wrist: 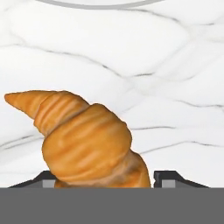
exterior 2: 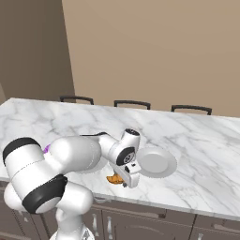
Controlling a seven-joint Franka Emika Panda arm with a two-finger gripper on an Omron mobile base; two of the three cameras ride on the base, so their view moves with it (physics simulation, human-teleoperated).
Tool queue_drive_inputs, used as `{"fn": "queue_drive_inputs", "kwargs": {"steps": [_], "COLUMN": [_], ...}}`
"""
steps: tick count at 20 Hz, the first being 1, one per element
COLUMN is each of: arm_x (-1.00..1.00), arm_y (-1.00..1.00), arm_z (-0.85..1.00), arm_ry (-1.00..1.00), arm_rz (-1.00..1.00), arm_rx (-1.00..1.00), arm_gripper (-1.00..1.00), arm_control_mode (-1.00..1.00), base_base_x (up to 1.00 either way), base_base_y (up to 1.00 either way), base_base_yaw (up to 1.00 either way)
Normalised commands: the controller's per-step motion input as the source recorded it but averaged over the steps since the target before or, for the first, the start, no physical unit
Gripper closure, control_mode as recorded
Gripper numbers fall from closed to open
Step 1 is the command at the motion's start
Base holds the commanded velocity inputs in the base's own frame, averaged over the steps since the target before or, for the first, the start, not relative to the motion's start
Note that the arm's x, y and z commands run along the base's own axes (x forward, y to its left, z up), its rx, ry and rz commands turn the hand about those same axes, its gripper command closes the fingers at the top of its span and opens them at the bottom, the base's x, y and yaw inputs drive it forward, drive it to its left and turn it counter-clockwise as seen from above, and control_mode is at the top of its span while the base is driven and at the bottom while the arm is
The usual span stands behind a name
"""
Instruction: Place the pastries on the plates.
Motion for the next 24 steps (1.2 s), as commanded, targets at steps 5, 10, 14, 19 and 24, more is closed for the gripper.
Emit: {"fn": "queue_drive_inputs", "kwargs": {"steps": [5, 10, 14, 19, 24], "arm_x": [0.0, 0.03, 0.01, 0.24, 0.79], "arm_y": [0.0, -0.35, -0.3, -0.13, -0.06], "arm_z": [0.0, 0.32, 0.65, 0.48, 0.11], "arm_ry": [-0.01, 0.0, 0.0, 0.0, 0.01], "arm_rz": [0.0, 0.0, 0.08, 0.1, 0.16], "arm_rx": [0.0, 0.0, 0.0, 0.0, -0.01], "arm_gripper": [1.0, 1.0, 1.0, 1.0, 1.0], "arm_control_mode": [-1.0, -1.0, -1.0, -1.0, -1.0], "base_base_x": [0.0, 0.0, 0.0, 0.0, 0.0], "base_base_y": [0.0, 0.0, 0.0, 0.0, 0.0], "base_base_yaw": [0.0, 0.0, 0.0, 0.0, 0.0]}}
